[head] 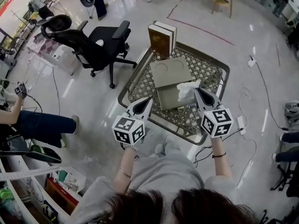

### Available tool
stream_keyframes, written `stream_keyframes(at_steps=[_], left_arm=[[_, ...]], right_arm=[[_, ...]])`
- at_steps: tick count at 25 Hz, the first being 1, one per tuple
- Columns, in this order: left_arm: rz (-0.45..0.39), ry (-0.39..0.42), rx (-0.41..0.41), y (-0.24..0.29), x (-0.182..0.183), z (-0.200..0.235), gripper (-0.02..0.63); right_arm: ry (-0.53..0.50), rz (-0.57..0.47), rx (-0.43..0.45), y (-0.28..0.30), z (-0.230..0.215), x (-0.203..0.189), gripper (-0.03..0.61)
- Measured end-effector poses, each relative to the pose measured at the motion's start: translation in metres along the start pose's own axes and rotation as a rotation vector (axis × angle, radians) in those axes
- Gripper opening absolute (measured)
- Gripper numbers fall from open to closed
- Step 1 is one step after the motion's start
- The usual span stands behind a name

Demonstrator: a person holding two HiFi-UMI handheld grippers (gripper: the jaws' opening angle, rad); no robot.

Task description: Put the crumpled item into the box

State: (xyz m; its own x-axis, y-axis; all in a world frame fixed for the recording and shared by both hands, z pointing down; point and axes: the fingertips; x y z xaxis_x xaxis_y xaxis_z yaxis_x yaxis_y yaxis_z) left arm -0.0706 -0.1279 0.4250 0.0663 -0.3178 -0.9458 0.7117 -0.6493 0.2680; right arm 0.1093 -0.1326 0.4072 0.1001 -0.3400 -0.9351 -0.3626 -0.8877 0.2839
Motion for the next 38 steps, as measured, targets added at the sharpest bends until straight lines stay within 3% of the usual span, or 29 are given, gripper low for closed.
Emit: stream_keyframes(at_steps=[15, 38], left_arm=[[0.055, -0.055, 0.049, 0.047, -0.019, 0.017, 0.017], [0.244, -0.131, -0.011, 0.098, -0.088, 0.043, 0.017]], right_arm=[[0.021, 0.103, 0.076, 0.049, -0.033, -0.022, 0.035], [0.109, 0.322, 0.084, 0.13, -0.045, -0.106, 0.035]])
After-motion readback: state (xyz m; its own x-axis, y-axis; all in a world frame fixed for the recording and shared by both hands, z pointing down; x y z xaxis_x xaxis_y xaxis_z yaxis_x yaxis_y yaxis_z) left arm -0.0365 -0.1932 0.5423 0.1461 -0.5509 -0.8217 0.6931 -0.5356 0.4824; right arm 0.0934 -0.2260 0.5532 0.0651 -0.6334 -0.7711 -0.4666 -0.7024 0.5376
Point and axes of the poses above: the fingertips, and each gripper's own axes: y forward along the fingers, z to its left, x out of its top, and after that the axes turned 5 degrees about y, right-handed
